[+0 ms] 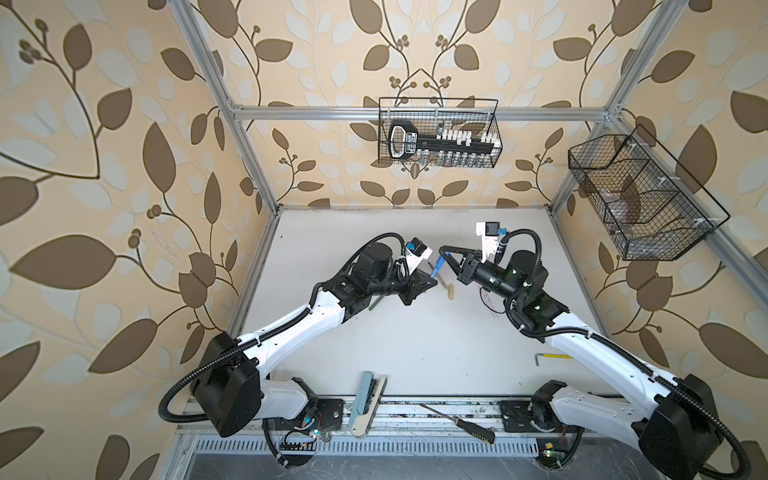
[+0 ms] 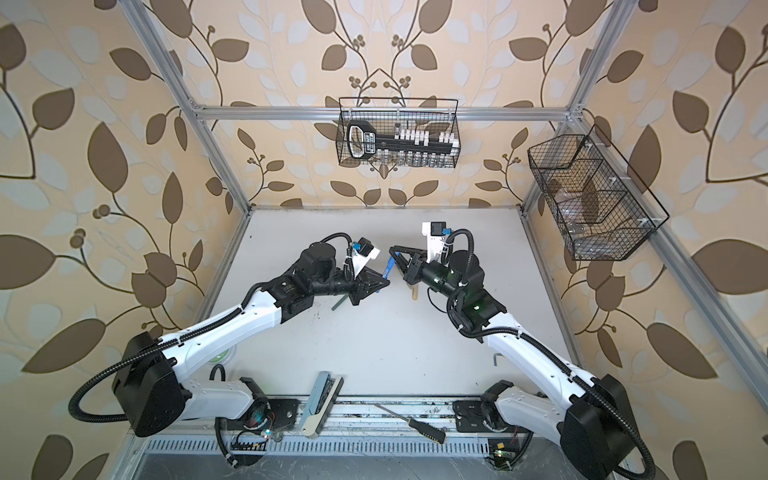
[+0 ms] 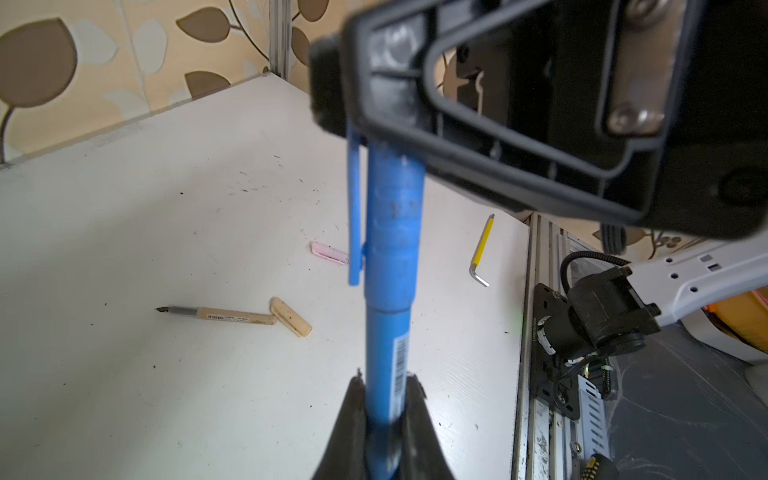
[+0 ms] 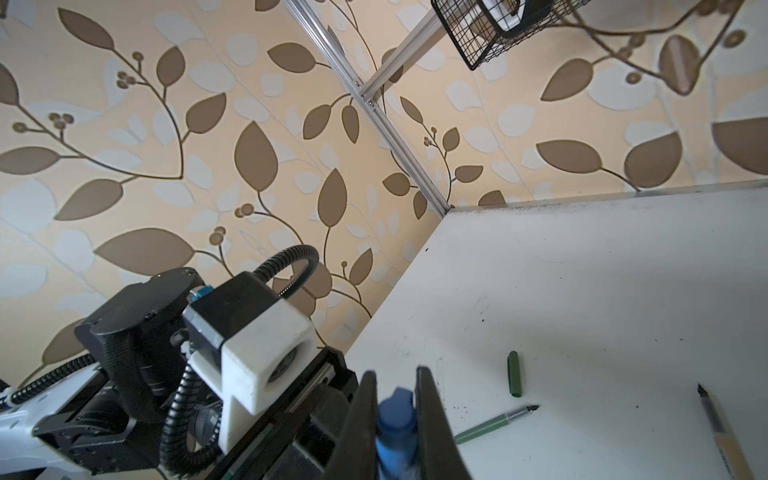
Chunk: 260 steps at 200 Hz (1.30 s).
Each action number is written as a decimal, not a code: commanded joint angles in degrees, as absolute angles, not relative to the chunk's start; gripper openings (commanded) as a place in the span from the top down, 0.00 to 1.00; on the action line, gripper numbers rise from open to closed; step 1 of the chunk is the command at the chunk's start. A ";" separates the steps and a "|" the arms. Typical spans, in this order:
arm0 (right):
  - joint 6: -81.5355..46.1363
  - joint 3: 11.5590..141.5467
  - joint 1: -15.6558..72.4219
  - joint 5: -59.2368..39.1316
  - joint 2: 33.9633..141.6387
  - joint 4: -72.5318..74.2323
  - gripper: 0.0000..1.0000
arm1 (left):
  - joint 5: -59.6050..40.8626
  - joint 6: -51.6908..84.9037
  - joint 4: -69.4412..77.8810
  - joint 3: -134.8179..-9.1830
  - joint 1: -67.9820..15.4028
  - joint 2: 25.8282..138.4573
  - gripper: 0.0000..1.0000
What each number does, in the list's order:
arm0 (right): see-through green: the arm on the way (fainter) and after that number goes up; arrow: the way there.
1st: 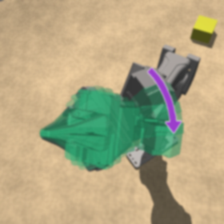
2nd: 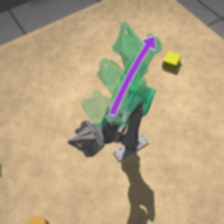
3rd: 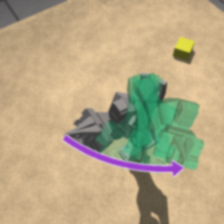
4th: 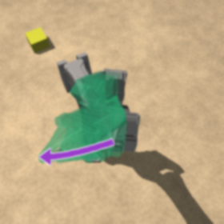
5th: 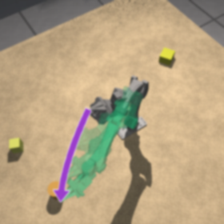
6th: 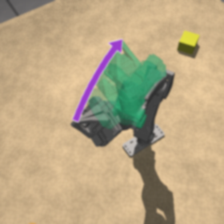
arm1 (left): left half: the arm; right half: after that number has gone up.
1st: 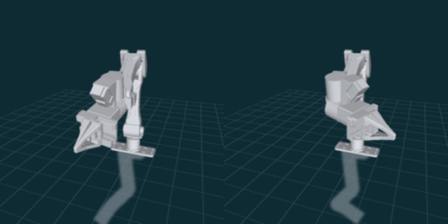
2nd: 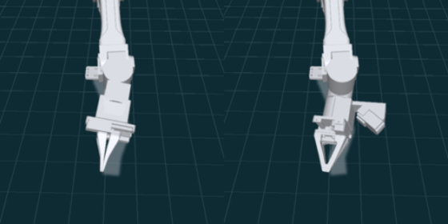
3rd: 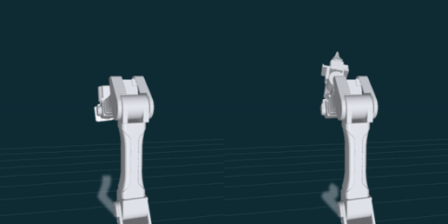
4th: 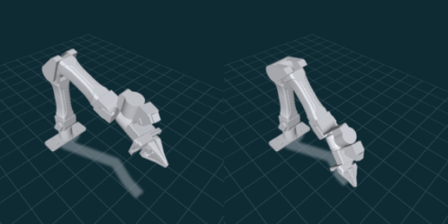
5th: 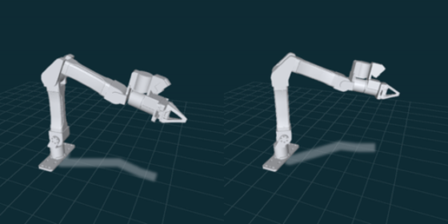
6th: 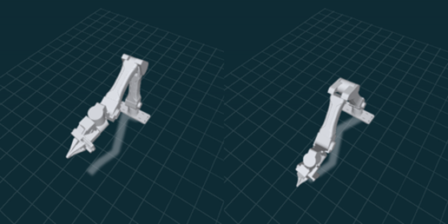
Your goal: Insert the pens into the pen caps
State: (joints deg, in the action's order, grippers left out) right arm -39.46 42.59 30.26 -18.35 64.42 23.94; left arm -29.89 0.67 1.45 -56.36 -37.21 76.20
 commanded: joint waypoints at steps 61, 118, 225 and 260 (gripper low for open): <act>-37.85 45.51 25.35 -31.05 62.24 4.24 1.00 | -27.66 1.54 9.08 -66.10 -38.06 80.54 1.00; -32.12 49.67 10.09 -26.82 51.17 -6.75 0.41 | -22.89 17.24 7.11 -59.09 -43.97 89.57 1.00; -23.07 44.17 3.96 -16.17 40.75 -30.10 0.36 | -12.84 40.20 6.42 -78.11 -52.73 119.96 0.96; -21.06 42.83 3.69 -15.55 40.93 -31.73 0.36 | -10.30 43.14 5.43 -81.09 -54.01 124.25 0.90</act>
State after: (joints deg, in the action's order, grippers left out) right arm -24.05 44.03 4.03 -16.84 41.32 -28.91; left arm -14.15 38.87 5.34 -78.15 -53.23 123.11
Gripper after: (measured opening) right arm 0.644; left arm 0.119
